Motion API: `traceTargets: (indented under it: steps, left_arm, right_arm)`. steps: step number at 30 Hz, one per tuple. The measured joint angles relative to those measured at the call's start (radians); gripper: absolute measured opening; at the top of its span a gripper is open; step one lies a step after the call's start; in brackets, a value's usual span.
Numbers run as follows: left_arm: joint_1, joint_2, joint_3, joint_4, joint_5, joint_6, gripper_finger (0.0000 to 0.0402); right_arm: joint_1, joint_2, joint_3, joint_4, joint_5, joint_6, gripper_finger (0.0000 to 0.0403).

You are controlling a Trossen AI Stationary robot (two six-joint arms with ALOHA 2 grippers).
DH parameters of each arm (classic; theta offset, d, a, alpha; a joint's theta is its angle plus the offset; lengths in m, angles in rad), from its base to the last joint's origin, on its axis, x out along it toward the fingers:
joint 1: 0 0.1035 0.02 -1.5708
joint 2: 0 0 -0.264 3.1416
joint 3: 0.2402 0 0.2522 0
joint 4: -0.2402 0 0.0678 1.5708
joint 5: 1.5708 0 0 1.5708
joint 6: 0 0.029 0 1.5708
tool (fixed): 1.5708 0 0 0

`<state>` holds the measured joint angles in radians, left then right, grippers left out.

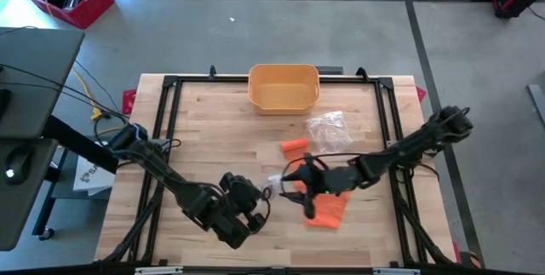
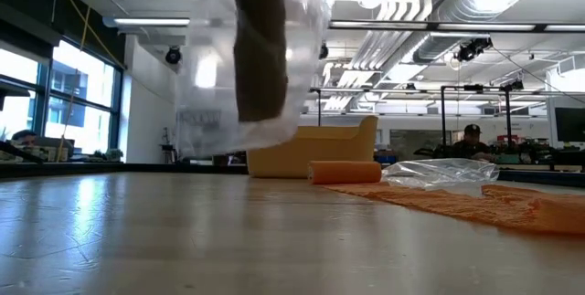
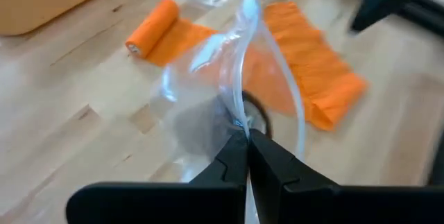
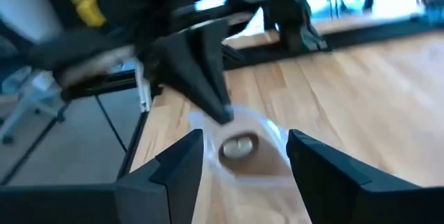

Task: Roll bandage
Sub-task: Close the bottom transparent zip

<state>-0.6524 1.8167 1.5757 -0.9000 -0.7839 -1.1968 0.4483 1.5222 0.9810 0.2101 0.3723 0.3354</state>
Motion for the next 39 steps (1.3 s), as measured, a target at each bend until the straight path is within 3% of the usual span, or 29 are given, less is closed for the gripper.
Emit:
traceTargets:
  steps: [3,7,13,22,29,32,39]
  left_arm:
    - [-0.012,-0.063,0.001,0.031,0.045,0.068,0.0000]
    - [0.013,-0.094,0.001,-0.132,0.107,0.061,0.0000]
    - [0.023,-0.089,0.001,-0.083,0.161,0.119,0.0000]
    - [-0.012,-0.088,0.000,-0.071,0.177,0.121,0.0000]
    - [-0.030,-0.088,0.000,-0.071,0.178,0.125,0.0000]
    - [-0.031,-0.088,0.000,-0.072,0.178,0.125,0.0000]
    - [-0.030,-0.088,0.000,-0.072,0.171,0.133,0.0000]
  right_arm:
    - [0.049,-0.084,0.000,-0.062,0.008,-0.114,0.0201]
    - [0.092,-0.144,0.001,-0.124,0.005,-0.212,0.0201]
    - [0.084,-0.089,-0.002,-0.311,0.001,-0.262,0.0201]
    - [0.055,0.100,-0.002,-0.057,0.062,-0.358,0.0197]
    - [0.053,0.101,-0.002,-0.065,0.284,-0.310,0.0176]
    - [0.049,0.084,-0.002,-0.052,0.234,-0.337,0.0174]
    - [-0.001,0.081,-0.002,0.034,-0.068,-0.402,0.0163]
